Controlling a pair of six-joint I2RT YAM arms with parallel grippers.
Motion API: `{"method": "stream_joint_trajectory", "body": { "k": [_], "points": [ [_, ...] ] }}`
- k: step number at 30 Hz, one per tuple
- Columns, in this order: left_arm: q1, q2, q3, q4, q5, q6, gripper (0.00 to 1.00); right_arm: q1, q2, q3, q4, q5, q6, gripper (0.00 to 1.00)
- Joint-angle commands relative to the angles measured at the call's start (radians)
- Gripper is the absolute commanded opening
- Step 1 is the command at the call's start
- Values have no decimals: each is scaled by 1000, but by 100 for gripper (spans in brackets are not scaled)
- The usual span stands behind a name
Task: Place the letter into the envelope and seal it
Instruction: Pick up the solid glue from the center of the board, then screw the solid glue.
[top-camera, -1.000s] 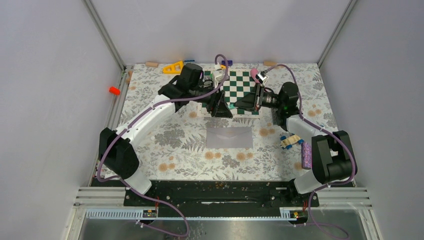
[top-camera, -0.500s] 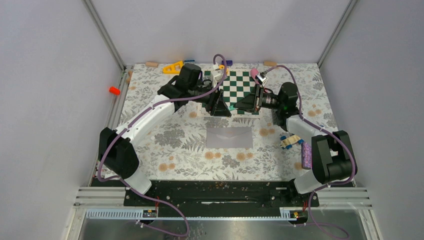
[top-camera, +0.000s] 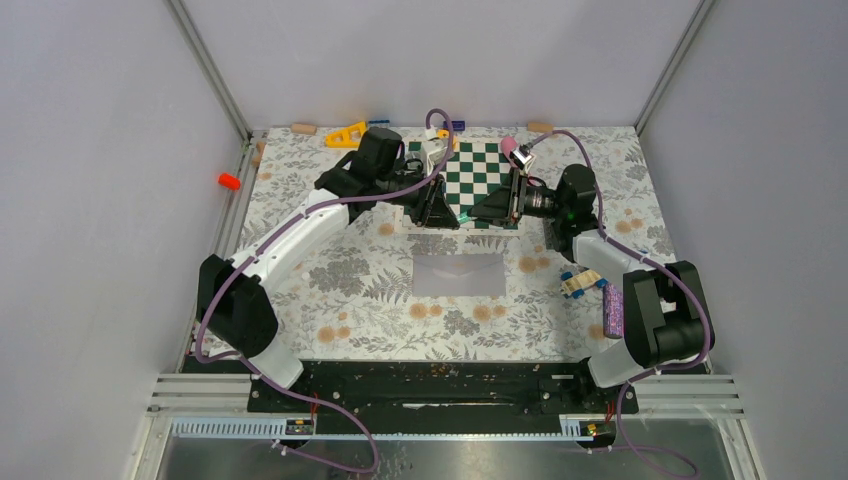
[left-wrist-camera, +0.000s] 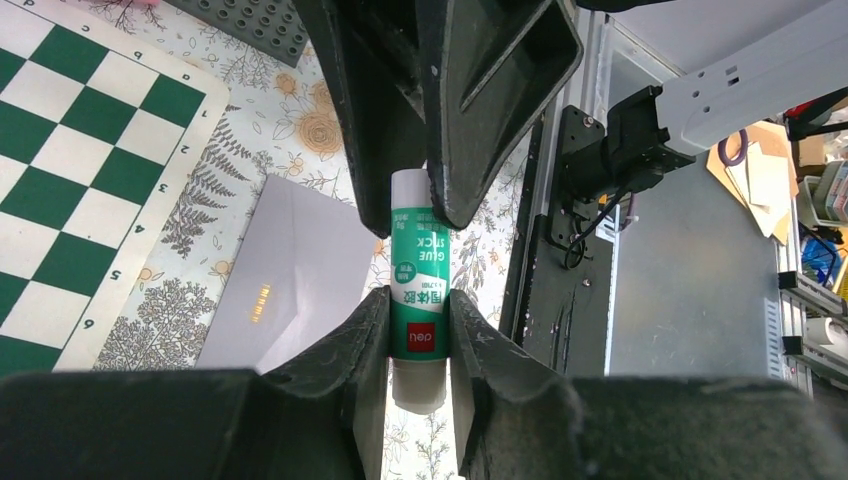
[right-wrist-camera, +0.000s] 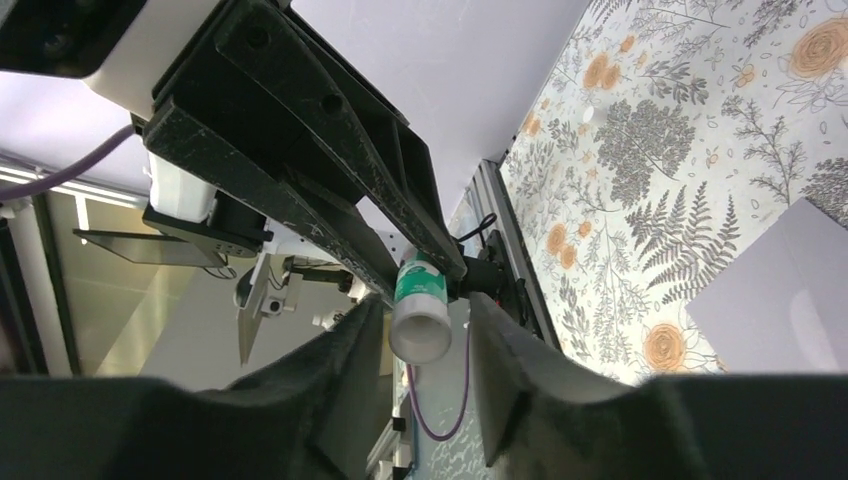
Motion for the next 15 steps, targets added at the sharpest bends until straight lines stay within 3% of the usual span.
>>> {"method": "stream_joint_trajectory", "body": {
  "k": [1, 3, 6, 10, 15],
  "points": [
    [-2, -30, 8, 23, -9, 37, 9, -7, -26, 20, -23, -14, -39, 57],
    [-2, -30, 14, -7, -33, 71, 8, -10, -36, 46, -104, -33, -83, 66],
    [-9, -55, -1, -22, -98, 126, 8, -22, -65, 78, -308, -40, -205, 69],
    [-51, -107, -35, -62, -189, 243, 9, -23, -78, 114, -585, -21, -377, 69],
    [-70, -139, -77, -66, -187, 294, 8, -22, -61, 133, -703, -36, -433, 63]
  ]
}}
